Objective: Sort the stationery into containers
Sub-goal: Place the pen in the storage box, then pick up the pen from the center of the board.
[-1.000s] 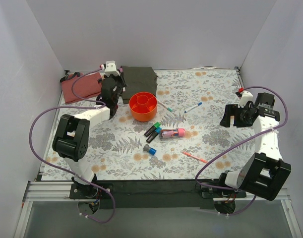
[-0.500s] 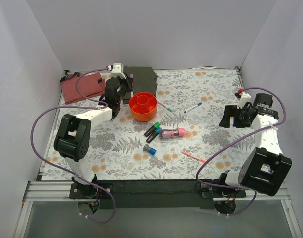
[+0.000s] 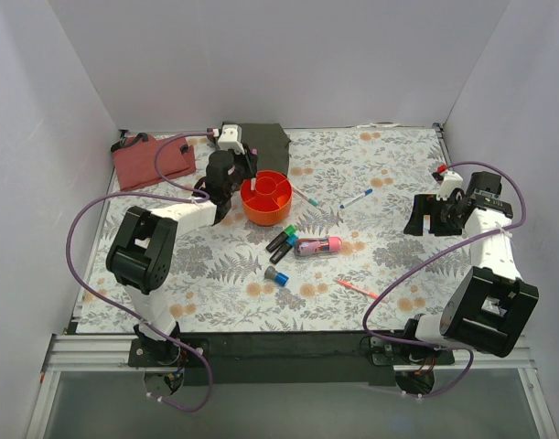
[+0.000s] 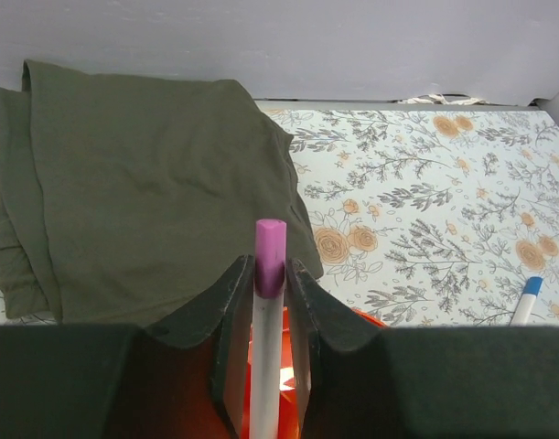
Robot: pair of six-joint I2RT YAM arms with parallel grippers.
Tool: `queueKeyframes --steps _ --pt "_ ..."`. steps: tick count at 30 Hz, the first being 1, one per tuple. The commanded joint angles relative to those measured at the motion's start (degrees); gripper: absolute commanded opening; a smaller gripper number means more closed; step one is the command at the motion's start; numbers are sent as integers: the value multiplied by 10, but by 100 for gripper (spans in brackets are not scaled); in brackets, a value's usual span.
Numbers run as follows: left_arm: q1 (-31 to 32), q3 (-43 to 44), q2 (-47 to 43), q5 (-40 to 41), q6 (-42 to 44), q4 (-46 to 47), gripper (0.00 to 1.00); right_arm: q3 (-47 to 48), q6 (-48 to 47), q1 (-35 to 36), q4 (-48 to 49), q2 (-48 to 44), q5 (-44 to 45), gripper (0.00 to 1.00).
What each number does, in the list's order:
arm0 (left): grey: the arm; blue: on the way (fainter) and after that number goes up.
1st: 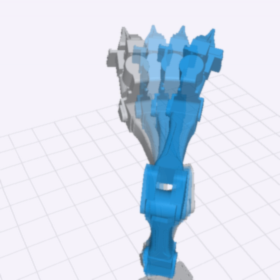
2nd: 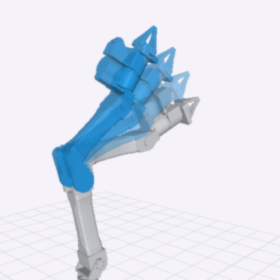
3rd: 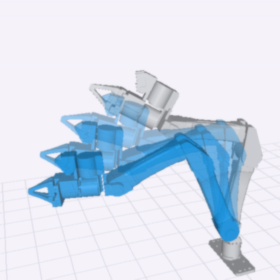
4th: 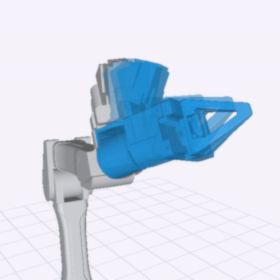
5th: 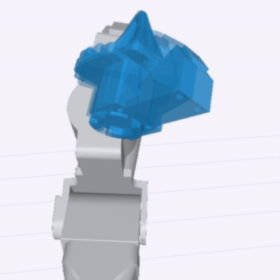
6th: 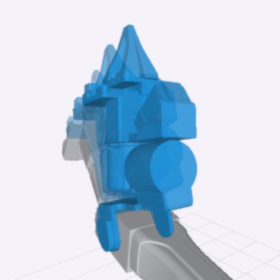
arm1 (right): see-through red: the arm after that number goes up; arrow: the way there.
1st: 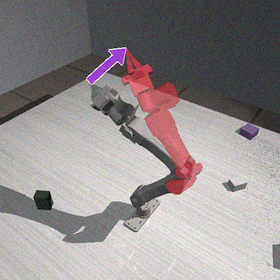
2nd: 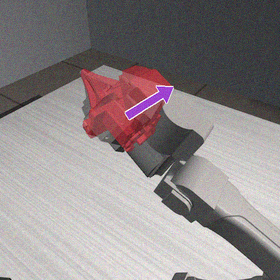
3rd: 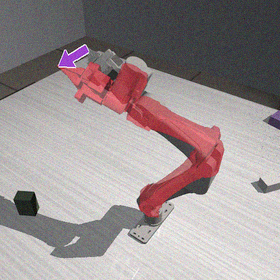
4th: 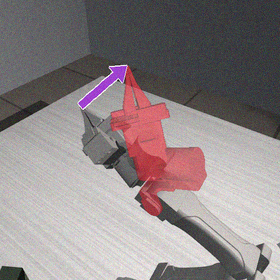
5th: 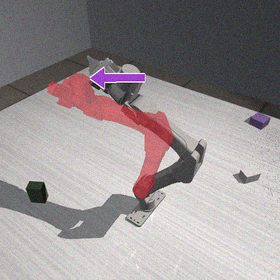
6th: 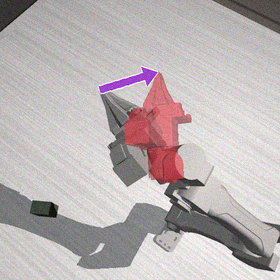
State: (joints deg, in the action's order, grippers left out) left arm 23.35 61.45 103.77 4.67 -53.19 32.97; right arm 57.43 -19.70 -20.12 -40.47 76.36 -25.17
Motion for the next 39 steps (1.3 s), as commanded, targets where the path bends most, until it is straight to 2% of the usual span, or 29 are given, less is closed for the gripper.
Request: queueKeyframes --steps 1,3,9,12,16,18,19,21,22,24,25,26,27,28,29,30,31,32,33,35,36,39 --pt "0 8 -10 22 2 0 26 13 -5 1 9 -4 -5 89" --pt "0 6 -13 25 8 -4 33 11 -4 1 10 -4 -8 89" --pt "0 -10 -37 32 14 -12 39 22 -3 1 9 -2 -10 90" --pt "0 -2 -67 41 26 -26 47 45 -13 3 3 4 -37 90" --pt "-15 37 -136 47 48 -64 61 109 -51 44 -30 35 -93 90" --pt "-22 53 -152 26 64 -119 71 133 -68 62 -31 55 -90 89" --pt "-29 66 -157 -41 79 -145 74 139 -80 79 -30 62 -87 89" --pt "-30 87 -176 -158 177 -205 78 161 -86 92 -29 89 -88 88" --pt "-29 92 -180 -280 206 -218 79 171 -90 103 -29 98 -87 87" --pt "-23 182 -137 -356 255 -306 82 198 -93 110 -28 123 -87 87" --pt "-22 234 -107 -380 264 -356 81 208 -93 112 -27 132 -90 87" --pt "-21 389 -70 -432 292 -467 80 217 -91 112 -26 142 -92 87" --pt "-16 489 46 -448 314 -546 80 234 -90 112 -26 159 -94 87" --pt "-13 636 117 -452 323 -635 80 241 -89 112 -25 167 -97 87" --pt "-11 782 212 -460 330 -799 80 248 -89 112 -24 174 -100 87" --pt "-10 1033 338 -469 345 -845 81 257 -89 112 -25 184 -102 87" --pt "-8 1016 336 -482 362 -853 84 263 -89 112 -25 190 -114 87" --pt "-1 938 301 -469 392 -790 85 268 -89 112 -27 194 -118 86" --pt "23 718 208 -457 468 -746 87 274 -89 112 -29 201 -124 87" --pt "48 623 176 -447 553 -723 91 276 -94 112 -33 203 -127 86" --pt "64 662 188 -435 570 -745 91 276 -103 112 -40 202 -129 87" --pt "73 814 309 -447 552 -854 87 262 -125 112 -49 196 -139 85"
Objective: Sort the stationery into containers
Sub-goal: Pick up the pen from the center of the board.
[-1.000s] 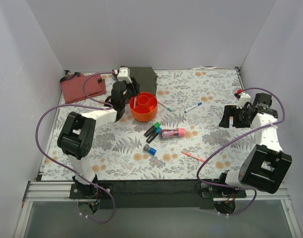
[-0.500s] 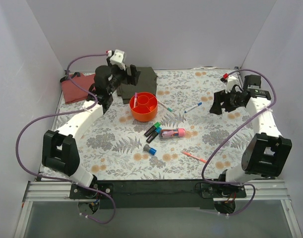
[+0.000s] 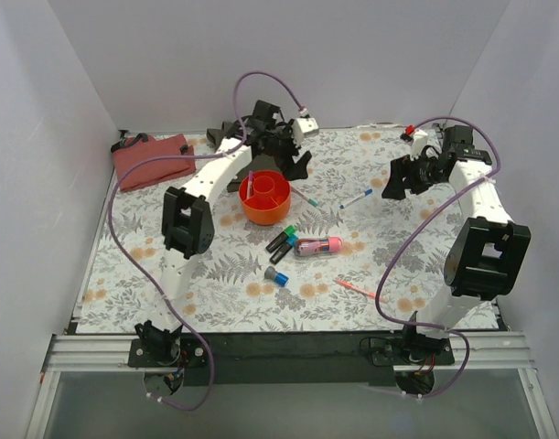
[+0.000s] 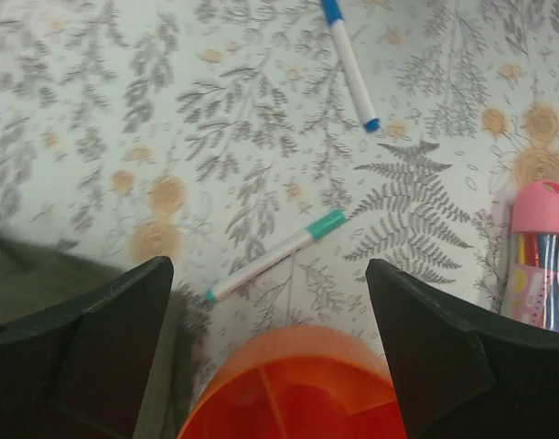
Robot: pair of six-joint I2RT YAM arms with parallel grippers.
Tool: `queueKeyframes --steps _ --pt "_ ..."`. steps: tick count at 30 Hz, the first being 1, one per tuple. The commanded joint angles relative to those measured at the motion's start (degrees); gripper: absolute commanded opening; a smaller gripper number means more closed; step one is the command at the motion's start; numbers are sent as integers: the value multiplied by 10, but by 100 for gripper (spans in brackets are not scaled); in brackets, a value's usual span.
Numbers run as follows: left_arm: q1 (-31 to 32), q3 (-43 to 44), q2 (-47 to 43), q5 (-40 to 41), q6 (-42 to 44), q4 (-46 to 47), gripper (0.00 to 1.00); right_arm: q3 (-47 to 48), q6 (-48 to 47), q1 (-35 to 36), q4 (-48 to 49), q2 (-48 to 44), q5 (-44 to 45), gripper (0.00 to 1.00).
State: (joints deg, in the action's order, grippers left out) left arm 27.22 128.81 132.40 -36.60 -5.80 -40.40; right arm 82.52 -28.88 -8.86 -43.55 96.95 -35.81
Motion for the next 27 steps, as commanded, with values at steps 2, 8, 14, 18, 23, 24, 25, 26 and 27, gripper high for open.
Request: queueKeyframes --steps 2,8,14,18,23,24,25,26,27 --pt "41 179 52 -23 68 -95 86 3 -40 0 -26 -12 -39 84" --pt "71 100 50 0 117 -47 84 -11 -39 0 -29 -15 -61 79" --pt "83 47 48 21 212 -42 70 -3 -30 0 -29 -25 -65 78" --pt "87 36 54 24 313 -49 65 -5 -18 0 -29 -33 -83 78" --pt "88 17 59 14 402 -61 65 -11 -15 0 -27 -31 -92 77" --pt "89 15 59 12 410 -61 65 -11 -15 0 -27 -30 -92 78" --pt "89 15 64 11 421 -66 65 -13 -15 0 -27 -29 -93 78" --pt "89 17 66 9 428 -71 65 -13 -15 0 -28 -28 -92 78" --pt "90 15 69 6 435 -74 64 -14 -16 0 -27 -27 -94 77"
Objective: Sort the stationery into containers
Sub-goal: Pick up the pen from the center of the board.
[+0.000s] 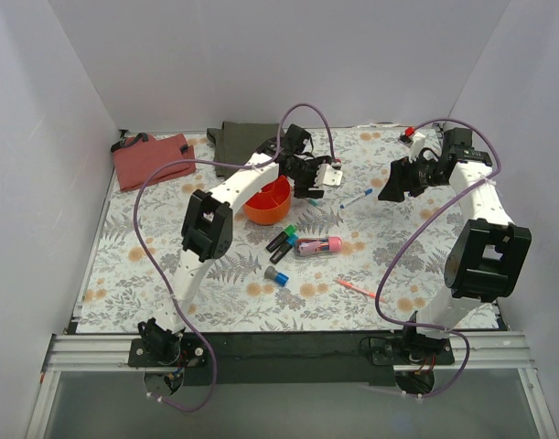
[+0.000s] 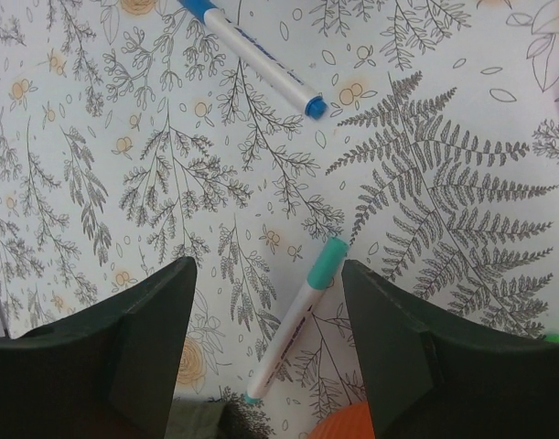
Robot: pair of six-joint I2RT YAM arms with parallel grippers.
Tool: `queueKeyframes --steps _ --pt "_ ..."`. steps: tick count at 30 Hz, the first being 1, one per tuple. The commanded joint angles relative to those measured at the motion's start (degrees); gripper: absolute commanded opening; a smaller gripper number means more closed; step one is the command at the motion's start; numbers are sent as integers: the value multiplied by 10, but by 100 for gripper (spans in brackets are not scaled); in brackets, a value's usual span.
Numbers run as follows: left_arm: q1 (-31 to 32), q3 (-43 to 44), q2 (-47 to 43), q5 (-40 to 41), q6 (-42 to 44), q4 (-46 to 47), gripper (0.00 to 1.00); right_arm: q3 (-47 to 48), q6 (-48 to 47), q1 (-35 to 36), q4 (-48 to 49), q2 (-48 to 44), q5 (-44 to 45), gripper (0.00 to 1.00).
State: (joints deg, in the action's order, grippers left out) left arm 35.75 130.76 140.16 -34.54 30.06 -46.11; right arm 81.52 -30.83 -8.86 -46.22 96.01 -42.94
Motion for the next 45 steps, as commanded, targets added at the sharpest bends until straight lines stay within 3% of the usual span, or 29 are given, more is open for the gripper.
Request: queueKeyframes --steps 1,21,29,40,45 --pt "5 -4 -7 -16 83 -21 64 -4 2 0 -1 -18 -22 78" --pt "9 22 61 2 101 -43 55 -9 9 -10 1 7 -43 76" --pt "9 66 93 6 106 -122 52 0 12 -21 -7 23 -68 74" --pt "10 92 144 25 48 -148 53 11 -20 -48 -55 49 -147 71" --pt "9 94 166 26 27 -156 40 3 -20 -54 -60 62 -174 68"
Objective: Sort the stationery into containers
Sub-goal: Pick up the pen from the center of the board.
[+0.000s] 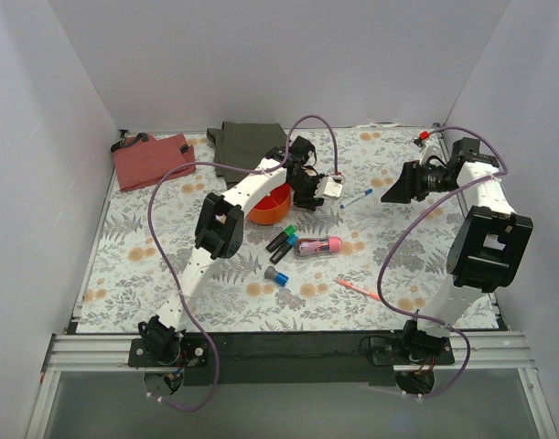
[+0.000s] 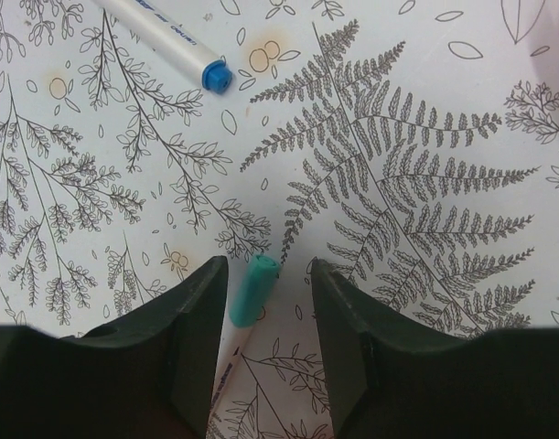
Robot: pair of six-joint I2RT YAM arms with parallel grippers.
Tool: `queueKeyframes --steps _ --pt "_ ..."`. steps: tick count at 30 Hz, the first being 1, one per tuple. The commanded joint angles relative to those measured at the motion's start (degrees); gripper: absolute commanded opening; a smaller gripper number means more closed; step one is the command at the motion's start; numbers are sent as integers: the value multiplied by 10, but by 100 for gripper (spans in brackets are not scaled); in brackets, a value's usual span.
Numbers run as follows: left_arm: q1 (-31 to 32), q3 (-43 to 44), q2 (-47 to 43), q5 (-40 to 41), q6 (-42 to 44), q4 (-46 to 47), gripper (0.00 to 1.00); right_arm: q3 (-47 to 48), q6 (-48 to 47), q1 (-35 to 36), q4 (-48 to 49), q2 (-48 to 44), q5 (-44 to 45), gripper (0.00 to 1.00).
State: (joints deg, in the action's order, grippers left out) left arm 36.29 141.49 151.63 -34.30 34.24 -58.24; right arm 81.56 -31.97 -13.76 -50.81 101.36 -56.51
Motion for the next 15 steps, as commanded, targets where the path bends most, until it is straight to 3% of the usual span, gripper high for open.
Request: queueKeyframes --steps 1,15 --pt "4 -13 55 21 -17 -34 40 6 -6 -5 -15 14 -42 68" --pt "4 -13 79 76 38 -71 29 40 9 -14 -17 54 -69 64"
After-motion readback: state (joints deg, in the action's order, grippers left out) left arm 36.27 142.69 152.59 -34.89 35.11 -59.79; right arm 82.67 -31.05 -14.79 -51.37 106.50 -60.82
